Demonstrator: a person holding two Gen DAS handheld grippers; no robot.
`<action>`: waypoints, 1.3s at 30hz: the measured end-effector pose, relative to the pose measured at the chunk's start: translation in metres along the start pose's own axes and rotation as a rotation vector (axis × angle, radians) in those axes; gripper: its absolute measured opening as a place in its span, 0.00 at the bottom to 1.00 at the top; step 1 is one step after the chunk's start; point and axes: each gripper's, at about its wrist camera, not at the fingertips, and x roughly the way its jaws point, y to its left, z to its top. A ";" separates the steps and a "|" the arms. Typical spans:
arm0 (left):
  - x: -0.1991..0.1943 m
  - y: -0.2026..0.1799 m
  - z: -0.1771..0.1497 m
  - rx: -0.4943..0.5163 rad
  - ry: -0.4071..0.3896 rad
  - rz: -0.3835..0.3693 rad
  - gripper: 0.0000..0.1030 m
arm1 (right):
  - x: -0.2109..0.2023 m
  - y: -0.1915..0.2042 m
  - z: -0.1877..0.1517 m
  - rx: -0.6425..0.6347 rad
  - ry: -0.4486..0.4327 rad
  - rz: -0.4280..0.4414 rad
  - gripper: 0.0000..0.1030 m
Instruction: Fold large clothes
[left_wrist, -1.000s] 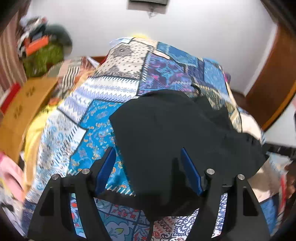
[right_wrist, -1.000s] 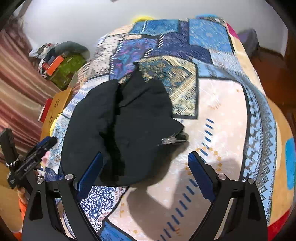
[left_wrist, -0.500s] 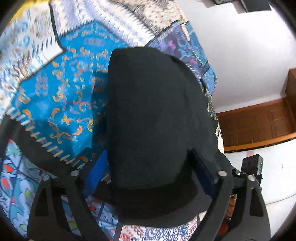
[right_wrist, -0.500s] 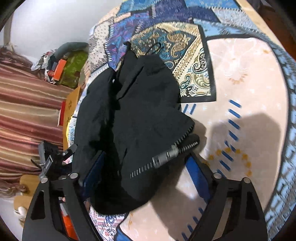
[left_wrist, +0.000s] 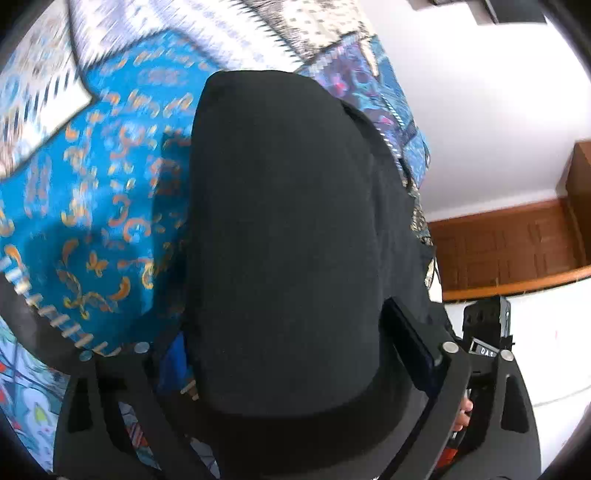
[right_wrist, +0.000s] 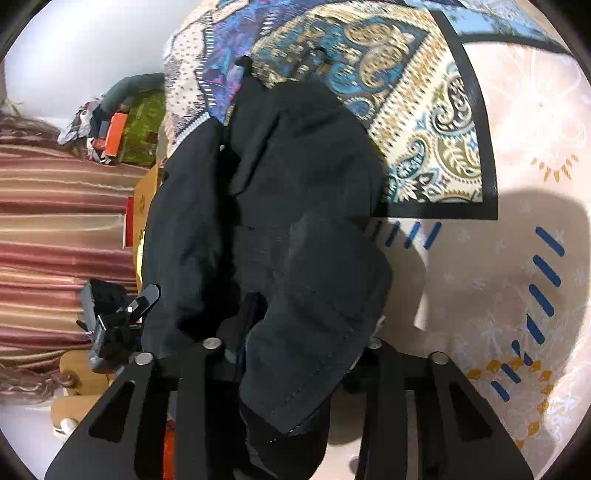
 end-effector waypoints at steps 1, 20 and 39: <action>-0.004 -0.006 0.001 0.025 -0.005 0.006 0.88 | -0.002 0.001 -0.002 -0.005 -0.005 0.004 0.26; -0.112 -0.055 0.109 0.322 -0.289 0.004 0.69 | 0.056 0.126 0.076 -0.204 -0.160 -0.015 0.19; -0.074 0.076 0.160 0.114 -0.244 0.285 0.74 | 0.171 0.140 0.121 -0.253 -0.025 -0.228 0.34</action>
